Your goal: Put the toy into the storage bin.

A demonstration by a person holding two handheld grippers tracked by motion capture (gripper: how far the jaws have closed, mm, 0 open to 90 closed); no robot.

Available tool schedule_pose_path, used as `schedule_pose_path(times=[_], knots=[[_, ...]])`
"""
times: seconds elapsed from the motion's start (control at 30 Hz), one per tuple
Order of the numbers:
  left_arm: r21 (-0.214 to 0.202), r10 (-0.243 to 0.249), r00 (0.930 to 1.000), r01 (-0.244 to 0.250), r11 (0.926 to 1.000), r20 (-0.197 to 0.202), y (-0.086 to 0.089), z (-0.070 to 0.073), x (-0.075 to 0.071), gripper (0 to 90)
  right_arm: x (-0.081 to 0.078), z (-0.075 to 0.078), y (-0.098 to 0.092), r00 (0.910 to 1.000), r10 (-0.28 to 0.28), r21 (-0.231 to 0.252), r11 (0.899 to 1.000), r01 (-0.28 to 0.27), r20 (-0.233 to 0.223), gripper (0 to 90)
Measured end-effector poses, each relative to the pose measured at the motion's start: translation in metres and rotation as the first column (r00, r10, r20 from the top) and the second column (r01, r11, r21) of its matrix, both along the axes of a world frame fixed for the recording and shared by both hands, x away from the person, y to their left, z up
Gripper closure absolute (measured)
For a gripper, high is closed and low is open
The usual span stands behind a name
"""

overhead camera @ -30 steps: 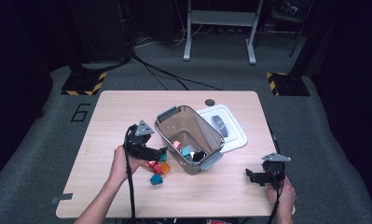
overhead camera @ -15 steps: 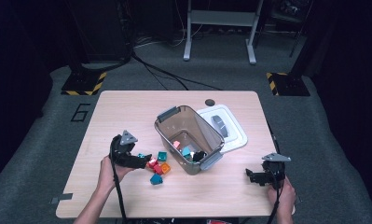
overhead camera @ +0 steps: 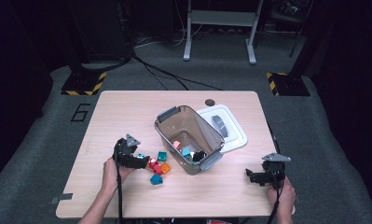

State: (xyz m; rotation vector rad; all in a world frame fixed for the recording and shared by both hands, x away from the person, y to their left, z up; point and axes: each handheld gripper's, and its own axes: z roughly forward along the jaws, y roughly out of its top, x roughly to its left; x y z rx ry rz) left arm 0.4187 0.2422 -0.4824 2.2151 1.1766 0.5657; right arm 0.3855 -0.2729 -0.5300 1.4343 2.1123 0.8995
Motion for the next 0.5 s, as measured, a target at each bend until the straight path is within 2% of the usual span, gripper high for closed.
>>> schedule_pose_path(times=[0.1,0.17,0.23,0.33,0.5], knots=[[0.028,0.008,1.0,-0.008,0.9996,-0.003,-0.002,-0.003,0.002,13.1,0.0,0.0,-0.001,0.9999,0.013,-0.002,1.0,-0.013,-0.004,0.0],[0.068,0.008,0.9999,-0.009,0.9977,0.008,-0.004,-0.006,0.001,13.2,0.0,0.0,-0.001,0.9999,0.014,-0.002,1.0,-0.014,-0.005,0.0],[0.09,0.002,1.0,-0.002,0.9959,0.004,-0.004,-0.008,-0.001,12.7,0.0,0.0,-0.001,0.9999,0.014,-0.002,1.0,-0.014,-0.005,0.0],[0.086,0.007,1.0,-0.008,0.9963,0.004,-0.001,-0.01,-0.005,13.4,0.0,0.0,-0.001,0.9999,0.012,-0.001,1.0,-0.012,-0.005,0.0],[0.069,0.012,0.9998,-0.011,0.9976,-0.019,0.009,-0.011,-0.011,13.2,0.0,0.0,0.0,1.0,-0.002,0.001,1.0,0.002,0.0,0.0]])
